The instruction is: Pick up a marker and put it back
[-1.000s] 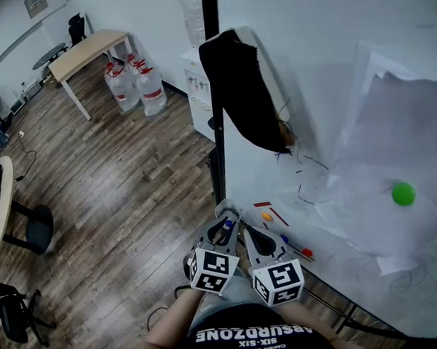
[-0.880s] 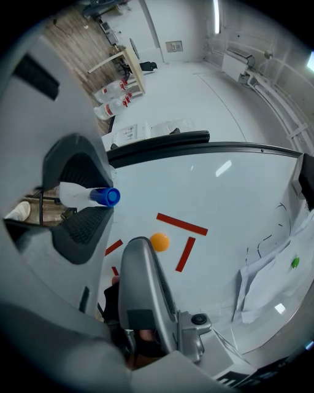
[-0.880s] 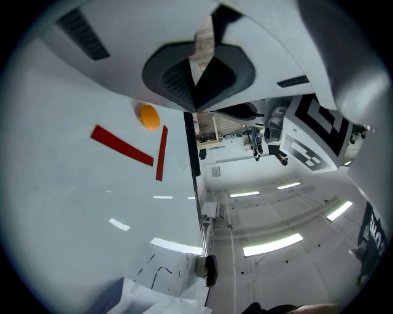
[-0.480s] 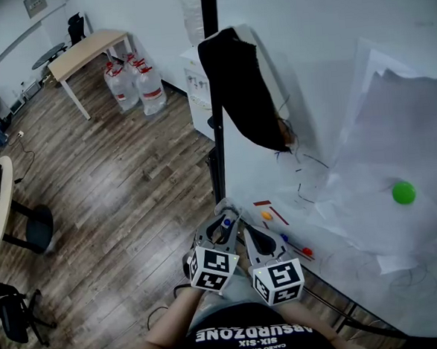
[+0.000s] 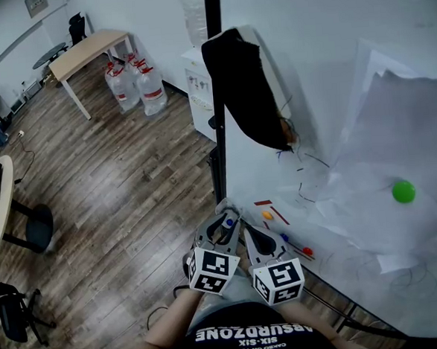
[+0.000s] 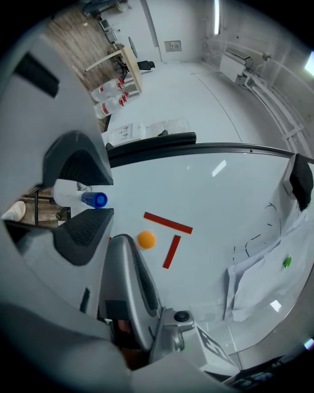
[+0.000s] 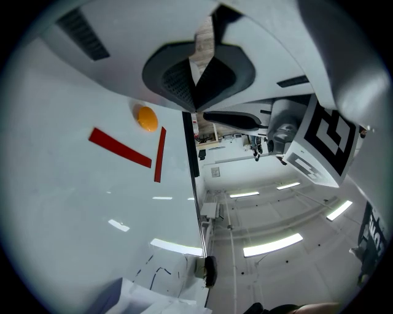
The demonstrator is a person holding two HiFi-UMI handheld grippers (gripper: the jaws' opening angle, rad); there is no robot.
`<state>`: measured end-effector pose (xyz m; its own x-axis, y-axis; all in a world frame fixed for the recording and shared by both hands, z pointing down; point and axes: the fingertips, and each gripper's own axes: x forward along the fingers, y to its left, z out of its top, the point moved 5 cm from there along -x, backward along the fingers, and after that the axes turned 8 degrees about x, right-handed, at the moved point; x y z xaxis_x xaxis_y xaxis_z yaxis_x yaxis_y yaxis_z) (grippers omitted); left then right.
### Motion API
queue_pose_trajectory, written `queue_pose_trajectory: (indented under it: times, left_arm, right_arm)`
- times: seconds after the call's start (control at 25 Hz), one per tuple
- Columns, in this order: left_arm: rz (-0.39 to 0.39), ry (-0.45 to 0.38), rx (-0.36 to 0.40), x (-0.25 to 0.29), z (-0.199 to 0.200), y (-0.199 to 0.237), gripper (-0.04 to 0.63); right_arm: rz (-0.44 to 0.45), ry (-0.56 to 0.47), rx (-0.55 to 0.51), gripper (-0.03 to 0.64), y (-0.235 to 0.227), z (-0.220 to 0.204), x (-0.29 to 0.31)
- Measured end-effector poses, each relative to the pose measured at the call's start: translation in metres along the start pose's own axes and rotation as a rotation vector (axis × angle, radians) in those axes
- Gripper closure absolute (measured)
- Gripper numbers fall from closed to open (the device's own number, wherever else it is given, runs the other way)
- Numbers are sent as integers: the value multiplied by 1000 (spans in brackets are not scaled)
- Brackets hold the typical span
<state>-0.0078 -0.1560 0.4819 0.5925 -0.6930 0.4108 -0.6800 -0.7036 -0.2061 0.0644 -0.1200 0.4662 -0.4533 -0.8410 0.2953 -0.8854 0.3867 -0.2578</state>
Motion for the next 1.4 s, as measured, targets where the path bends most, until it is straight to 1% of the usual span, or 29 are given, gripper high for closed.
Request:
queue_pose_trajectory:
  times: [0.4, 0.6, 0.76, 0.96, 1.2, 1.4]
  left_arm:
    - [12, -63, -1, -15, 19, 5, 494]
    - [50, -89, -19, -26, 23, 14, 494]
    - [95, -84, -51, -38, 23, 24, 494]
    - [119, -84, -86, -43, 15, 27, 495]
    - [139, -70, -117, -49, 6, 25, 550]
    - [132, -41, -146, -49, -5, 22, 581]
  right_arm:
    - [1, -1, 2, 619, 2, 0, 1]
    - [6, 0, 0, 619, 4, 0, 2]
    - [8, 1, -2, 618, 6, -1, 1]
    - [12, 4, -6, 618, 8, -1, 1]
    - [21, 7, -10, 619, 12, -2, 2]
    - [28, 8, -16, 618, 14, -2, 2]
